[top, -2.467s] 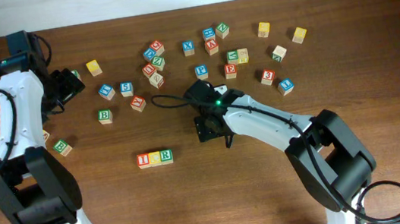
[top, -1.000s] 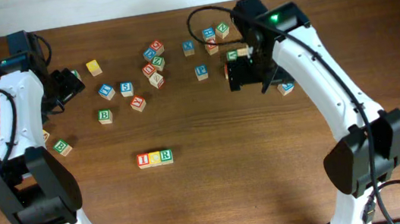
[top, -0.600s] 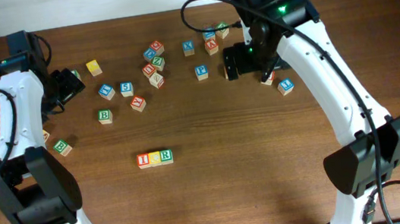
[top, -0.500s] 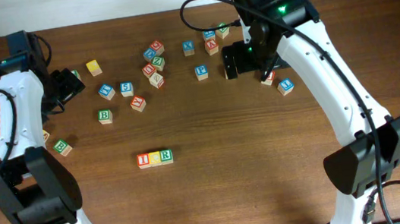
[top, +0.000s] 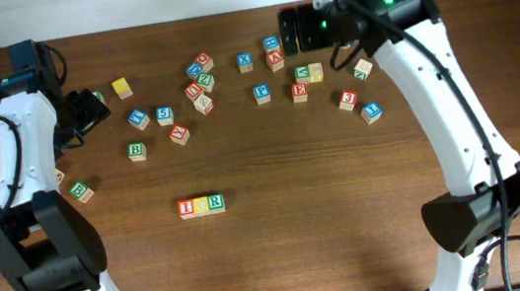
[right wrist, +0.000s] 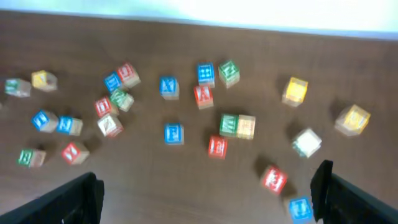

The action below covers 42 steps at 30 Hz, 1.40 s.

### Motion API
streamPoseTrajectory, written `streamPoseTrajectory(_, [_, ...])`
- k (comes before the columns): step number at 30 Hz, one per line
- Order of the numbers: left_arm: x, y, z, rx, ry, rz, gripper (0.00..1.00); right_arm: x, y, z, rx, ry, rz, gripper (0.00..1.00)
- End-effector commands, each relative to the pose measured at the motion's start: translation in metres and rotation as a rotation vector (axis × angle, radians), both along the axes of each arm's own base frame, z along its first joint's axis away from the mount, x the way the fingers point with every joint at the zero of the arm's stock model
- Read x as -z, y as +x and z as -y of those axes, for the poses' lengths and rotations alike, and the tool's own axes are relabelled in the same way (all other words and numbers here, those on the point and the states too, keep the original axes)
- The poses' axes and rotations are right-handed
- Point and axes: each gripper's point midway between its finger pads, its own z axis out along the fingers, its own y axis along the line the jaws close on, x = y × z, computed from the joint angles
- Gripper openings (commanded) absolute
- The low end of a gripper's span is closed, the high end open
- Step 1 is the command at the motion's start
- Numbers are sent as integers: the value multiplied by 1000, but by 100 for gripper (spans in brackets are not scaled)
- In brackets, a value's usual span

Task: Spell out ICRA
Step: 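Swing the right arm toward the upper-right blocks, then lower the open right gripper onto the red A block and close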

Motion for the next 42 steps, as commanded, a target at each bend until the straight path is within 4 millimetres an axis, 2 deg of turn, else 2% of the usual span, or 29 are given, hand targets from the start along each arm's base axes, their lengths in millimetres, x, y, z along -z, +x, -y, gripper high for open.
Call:
streamPoseTrajectory(1, [1, 1, -3, -5, -3, 1, 99, -23, 19, -3, -82, -38, 136, 98])
streamPoseTrajectory(4, [0, 1, -3, -5, -2, 1, 99, -23, 42, -10, -79, -20, 197, 99])
streamPoseTrajectory(5, [0, 1, -3, -5, -2, 1, 99, -19, 52, -14, -79, -16, 213, 94])
streamPoseTrajectory(6, [0, 1, -3, -5, -2, 1, 99, -14, 59, -16, -78, -13, 223, 64])
streamPoseTrajectory(7, [1, 1, -3, -5, -3, 1, 99, -7, 66, -18, -78, -13, 224, 43])
streamPoseTrajectory(8, [0, 1, -3, -5, -2, 1, 99, 1, 72, -20, -78, -14, 220, 12])
streamPoseTrajectory(9, [1, 1, -3, -5, -3, 1, 99, 12, 78, -22, -79, -17, 209, 4])
streamPoseTrajectory(11, [1, 1, -3, -5, -3, 1, 99, 41, 88, -26, -80, -29, 169, 4])
streamPoseTrajectory(13, [0, 1, -3, -5, -2, 1, 99, 81, 102, -30, -82, -44, 121, 4])
streamPoseTrajectory(18, [1, 1, -3, -5, -3, 1, 99, 154, 134, -39, -99, -72, 100, 4])
streamPoseTrajectory(20, [0, 1, -3, -5, -2, 1, 99, 172, 145, -43, -98, -66, 119, 4])
streamPoseTrajectory(26, [0, 1, -3, -5, -2, 1, 99, 204, 173, -52, -94, -45, 194, 4])
streamPoseTrajectory(31, [0, 1, -3, -5, -2, 1, 99, 226, 177, -52, -91, -48, 187, 4])
streamPoseTrajectory(34, [0, 1, -3, -5, -2, 1, 99, 233, 174, -50, -88, -52, 160, 13])
streamPoseTrajectory(37, [0, 1, -3, -5, -2, 1, 99, 241, 167, -48, -90, -63, 120, 30])
streamPoseTrajectory(39, [0, 1, -3, -5, -2, 1, 99, 245, 164, -47, -92, -69, 98, 31])
streamPoseTrajectory(40, [1, 1, -3, -5, -3, 1, 99, 247, 162, -46, -92, -71, 88, 35])
streamPoseTrajectory(41, [1, 1, -3, -5, -3, 1, 99, 250, 159, -47, -96, -73, 73, 47])
streamPoseTrajectory(42, [0, 1, -3, -5, -2, 1, 99, 251, 158, -47, -98, -75, 67, 49])
